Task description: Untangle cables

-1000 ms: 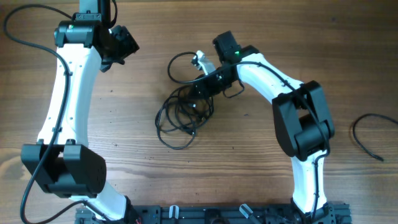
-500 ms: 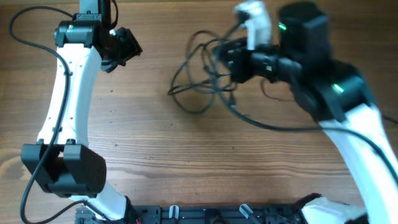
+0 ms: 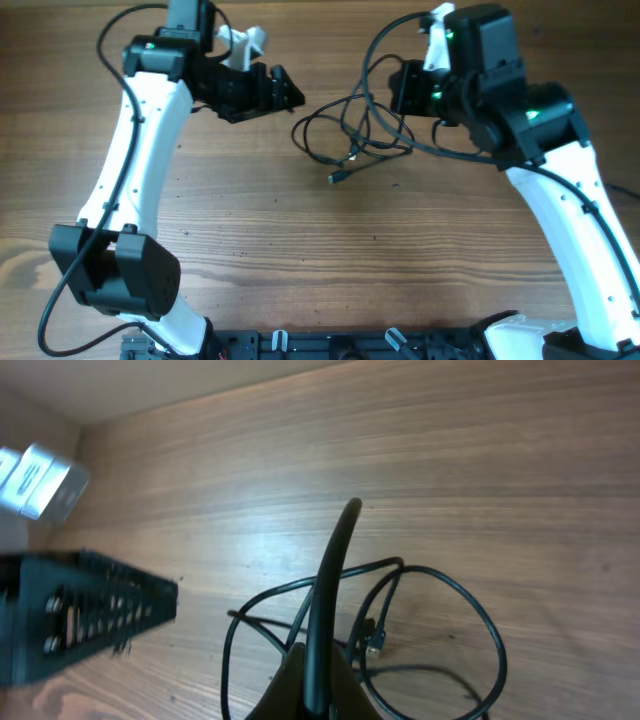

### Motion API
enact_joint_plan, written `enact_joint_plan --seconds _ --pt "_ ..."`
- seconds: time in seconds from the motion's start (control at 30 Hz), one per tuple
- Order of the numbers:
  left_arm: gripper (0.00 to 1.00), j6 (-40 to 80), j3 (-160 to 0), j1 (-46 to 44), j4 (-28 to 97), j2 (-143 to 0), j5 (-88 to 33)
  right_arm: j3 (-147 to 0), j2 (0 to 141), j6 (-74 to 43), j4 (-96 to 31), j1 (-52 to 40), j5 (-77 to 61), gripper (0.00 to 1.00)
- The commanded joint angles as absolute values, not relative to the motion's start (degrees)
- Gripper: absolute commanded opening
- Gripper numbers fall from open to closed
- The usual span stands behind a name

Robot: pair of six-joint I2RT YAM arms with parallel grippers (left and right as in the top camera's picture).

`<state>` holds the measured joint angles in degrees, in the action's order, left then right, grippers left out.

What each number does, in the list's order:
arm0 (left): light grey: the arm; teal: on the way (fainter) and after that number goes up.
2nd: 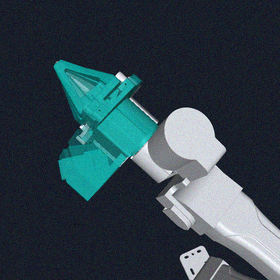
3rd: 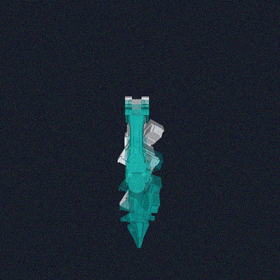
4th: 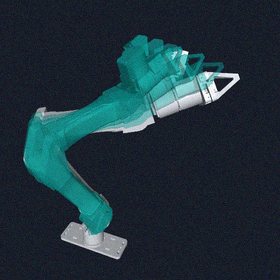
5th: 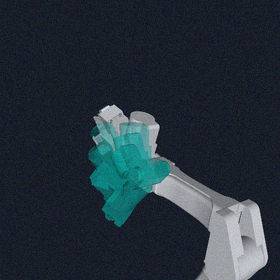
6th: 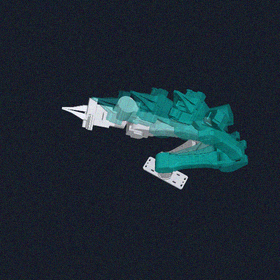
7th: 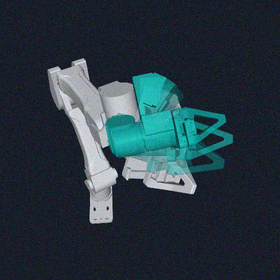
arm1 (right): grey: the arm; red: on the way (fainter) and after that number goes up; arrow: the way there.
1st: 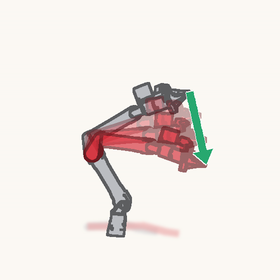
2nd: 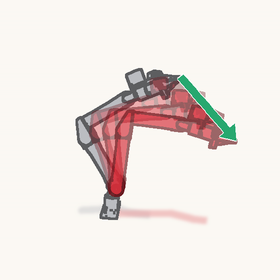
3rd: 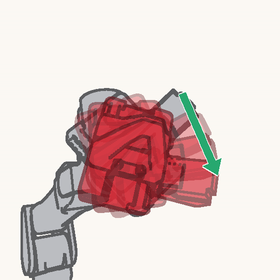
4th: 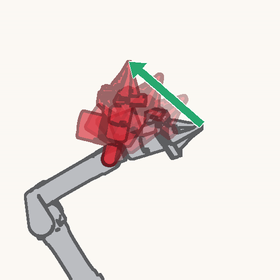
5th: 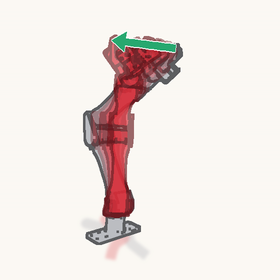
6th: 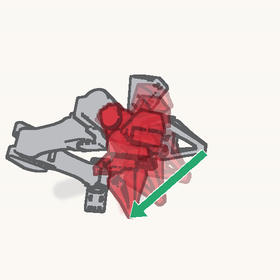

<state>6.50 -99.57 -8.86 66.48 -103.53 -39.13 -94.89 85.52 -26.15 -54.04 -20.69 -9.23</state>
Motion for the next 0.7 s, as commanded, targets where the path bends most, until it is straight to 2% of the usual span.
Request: enact_joint_plan --seconds 0.0,0.07,0.17,0.4,0.57,0.67 --pt "0.78 13.7 -99.0 -12.9 66.0 -104.0 -38.4 -95.2 84.9 -27.0 -54.4 -18.0 -11.7 0.04" --pt "0.78 20.4 -98.5 -15.5 65.0 -104.0 -33.0 -95.2 84.9 -27.0 -54.4 -17.3 -12.1 0.04" --pt "0.77 24.3 -97.2 -19.9 60.6 -104.3 -31.8 -95.2 84.9 -27.0 -54.3 -17.3 -12.1 0.04" --pt "0.61 39.1 -88.3 -27.4 48.8 -104.3 -28.8 -95.2 84.9 -26.9 -54.2 -17.1 -11.9 0.04" --pt "0.59 44.2 -81.8 -29.9 45.4 -104.3 -21.0 -95.2 84.9 -25.8 -54.1 -17.1 -11.9 0.04" --pt "0.54 45.6 -75.5 -32.0 36.6 -104.3 -19.3 -95.2 84.9 -25.6 -54.0 -17.1 -11.9 0.04"
